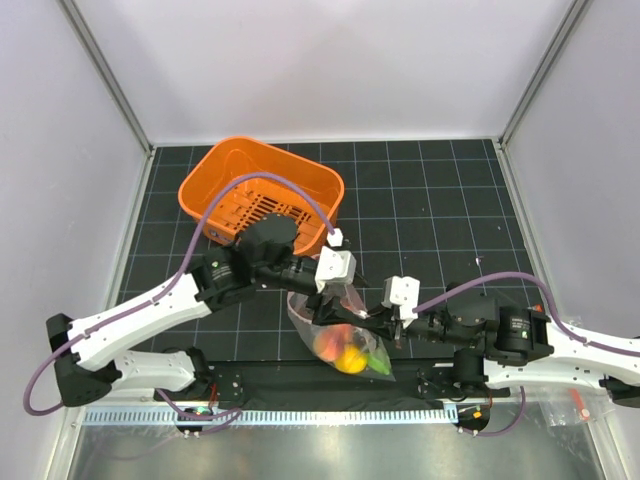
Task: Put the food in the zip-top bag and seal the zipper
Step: Zip the zipper food storage bag at the center of the board.
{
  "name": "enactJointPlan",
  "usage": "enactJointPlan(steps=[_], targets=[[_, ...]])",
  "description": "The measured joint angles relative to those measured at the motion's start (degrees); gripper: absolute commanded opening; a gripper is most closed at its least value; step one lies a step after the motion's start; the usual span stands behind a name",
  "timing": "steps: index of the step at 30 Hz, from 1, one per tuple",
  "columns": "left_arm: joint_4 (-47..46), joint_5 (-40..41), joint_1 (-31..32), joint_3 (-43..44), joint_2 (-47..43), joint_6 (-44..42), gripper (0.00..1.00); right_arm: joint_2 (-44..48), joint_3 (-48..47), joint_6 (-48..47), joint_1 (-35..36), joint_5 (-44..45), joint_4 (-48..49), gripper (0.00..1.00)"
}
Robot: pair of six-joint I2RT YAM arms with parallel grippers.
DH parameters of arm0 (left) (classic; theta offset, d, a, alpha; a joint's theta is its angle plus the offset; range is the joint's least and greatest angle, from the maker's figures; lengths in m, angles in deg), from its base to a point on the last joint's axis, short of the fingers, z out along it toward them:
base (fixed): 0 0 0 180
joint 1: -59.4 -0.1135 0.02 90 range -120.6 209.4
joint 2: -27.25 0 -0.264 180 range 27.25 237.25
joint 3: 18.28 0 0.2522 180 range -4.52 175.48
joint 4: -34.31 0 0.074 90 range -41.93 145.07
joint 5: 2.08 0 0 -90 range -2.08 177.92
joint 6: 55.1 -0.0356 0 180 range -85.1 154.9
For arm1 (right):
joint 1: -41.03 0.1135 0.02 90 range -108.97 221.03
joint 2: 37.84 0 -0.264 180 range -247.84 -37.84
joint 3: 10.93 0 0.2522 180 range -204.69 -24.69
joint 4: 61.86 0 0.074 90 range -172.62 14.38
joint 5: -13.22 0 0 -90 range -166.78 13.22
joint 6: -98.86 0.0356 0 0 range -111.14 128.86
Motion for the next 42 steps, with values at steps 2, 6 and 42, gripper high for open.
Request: enactJointPlan(steps=[2, 6, 42], targets=[[0.79, -0.92, 0.09, 0.04, 1.36, -0.22, 0.63, -0.20, -0.09, -0.04, -0.04, 0.20, -1.70, 0.01], [2.32, -1.62, 0.31, 0.20, 1.62, -0.61, 0.47, -0.35, -0.09, -0.04, -0.11, 0.46, -2.32, 0.01], [-2.58, 27.08, 2.97, -3.26, -4.46, 5.40, 0.00, 17.92, 6.21, 1.57, -0.13, 25.16, 2.49, 0.27]])
